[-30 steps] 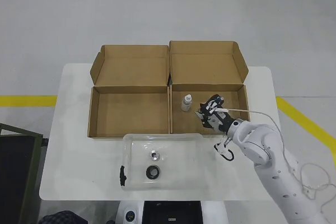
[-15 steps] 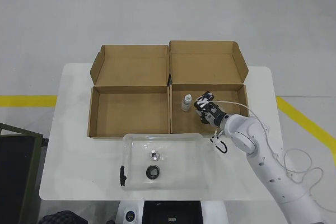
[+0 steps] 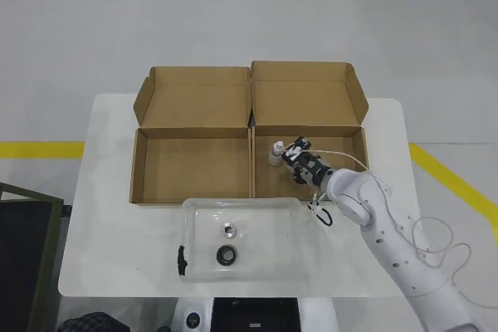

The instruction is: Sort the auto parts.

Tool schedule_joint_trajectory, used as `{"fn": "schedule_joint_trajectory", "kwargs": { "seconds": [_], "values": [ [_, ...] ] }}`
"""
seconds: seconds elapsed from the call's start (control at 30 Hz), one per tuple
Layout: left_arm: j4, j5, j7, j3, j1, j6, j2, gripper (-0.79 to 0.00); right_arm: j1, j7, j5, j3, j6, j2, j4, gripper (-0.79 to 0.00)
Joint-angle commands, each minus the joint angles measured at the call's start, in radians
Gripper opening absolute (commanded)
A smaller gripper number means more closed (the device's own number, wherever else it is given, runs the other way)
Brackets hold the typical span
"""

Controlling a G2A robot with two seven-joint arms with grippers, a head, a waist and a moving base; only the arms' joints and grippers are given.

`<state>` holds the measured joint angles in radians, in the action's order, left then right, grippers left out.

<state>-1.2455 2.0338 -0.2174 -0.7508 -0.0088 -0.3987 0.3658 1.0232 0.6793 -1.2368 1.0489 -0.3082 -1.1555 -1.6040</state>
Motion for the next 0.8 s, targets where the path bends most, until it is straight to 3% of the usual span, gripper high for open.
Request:
{"fn": "schedule_joint_trajectory", "kwargs": {
  "seconds": [0.0, 0.43, 0.77],
  "values": [
    [0.000, 0.000, 0.000, 0.000, 0.000, 0.000, 0.000, 0.000, 0.014, -0.002, -0.010, 0.013, -0.002, 0.003, -0.032, -0.462],
    [0.000, 0.000, 0.000, 0.000, 0.000, 0.000, 0.000, 0.000, 0.240, -0.017, -0.043, 0.174, -0.085, 0.045, -0.401, -0.416],
    [0.000, 0.000, 0.000, 0.000, 0.000, 0.000, 0.000, 0.000, 0.373, -0.084, -0.092, 0.119, -0.167, 0.053, -0.547, -0.409]
  ]
}}
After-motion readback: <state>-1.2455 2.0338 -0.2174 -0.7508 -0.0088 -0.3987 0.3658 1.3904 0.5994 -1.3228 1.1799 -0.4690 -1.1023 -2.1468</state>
